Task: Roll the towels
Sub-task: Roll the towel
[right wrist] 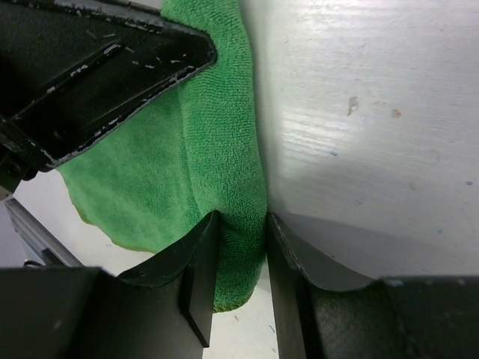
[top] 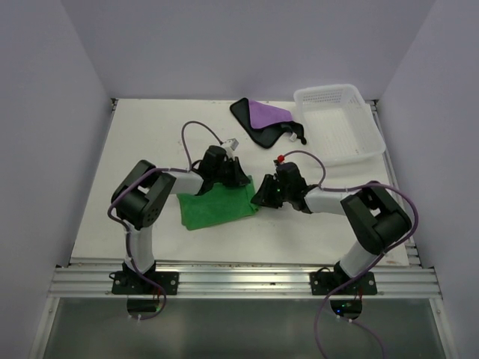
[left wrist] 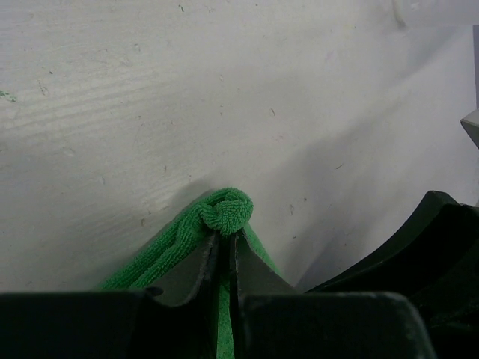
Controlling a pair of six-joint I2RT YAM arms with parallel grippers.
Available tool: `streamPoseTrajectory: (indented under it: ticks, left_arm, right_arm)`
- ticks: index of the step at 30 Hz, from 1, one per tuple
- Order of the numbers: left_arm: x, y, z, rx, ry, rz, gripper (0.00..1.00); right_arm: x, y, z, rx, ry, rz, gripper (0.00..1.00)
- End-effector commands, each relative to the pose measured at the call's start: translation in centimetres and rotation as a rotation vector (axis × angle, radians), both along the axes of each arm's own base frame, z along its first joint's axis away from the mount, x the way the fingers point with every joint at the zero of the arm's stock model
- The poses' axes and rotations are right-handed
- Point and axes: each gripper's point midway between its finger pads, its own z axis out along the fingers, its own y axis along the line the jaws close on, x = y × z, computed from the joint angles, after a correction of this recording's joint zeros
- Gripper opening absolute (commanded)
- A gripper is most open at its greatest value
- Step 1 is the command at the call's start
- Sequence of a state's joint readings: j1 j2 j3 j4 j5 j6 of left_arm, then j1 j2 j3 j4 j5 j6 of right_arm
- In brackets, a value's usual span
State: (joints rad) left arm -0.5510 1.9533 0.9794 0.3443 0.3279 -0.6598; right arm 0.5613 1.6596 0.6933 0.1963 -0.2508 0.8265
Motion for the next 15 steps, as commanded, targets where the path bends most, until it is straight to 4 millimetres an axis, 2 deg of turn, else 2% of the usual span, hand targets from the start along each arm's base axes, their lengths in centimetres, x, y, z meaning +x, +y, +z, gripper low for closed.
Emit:
streamPoseTrajectory:
  ticks: [1, 8, 15]
  left_arm:
    - [0.3, 1.3, -0.3, 0.033, 0.003, 0.061, 0.00]
    - [0.2, 1.9, -0.1, 0.039, 0.004, 0.095, 0.00]
    - [0.3, 2.3, 0.2, 0.053, -0.001, 0.113, 0.00]
  right_arm:
    - [-3.3, -2.2, -3.8, -0.176, 0.067, 0.046, 0.35]
    - [-4.3, -2.7, -5.4, -0.381, 0.043, 0.102, 0.31]
    - [-4.7, -3.0, -6.0, -0.416, 0.037, 0.118, 0.06]
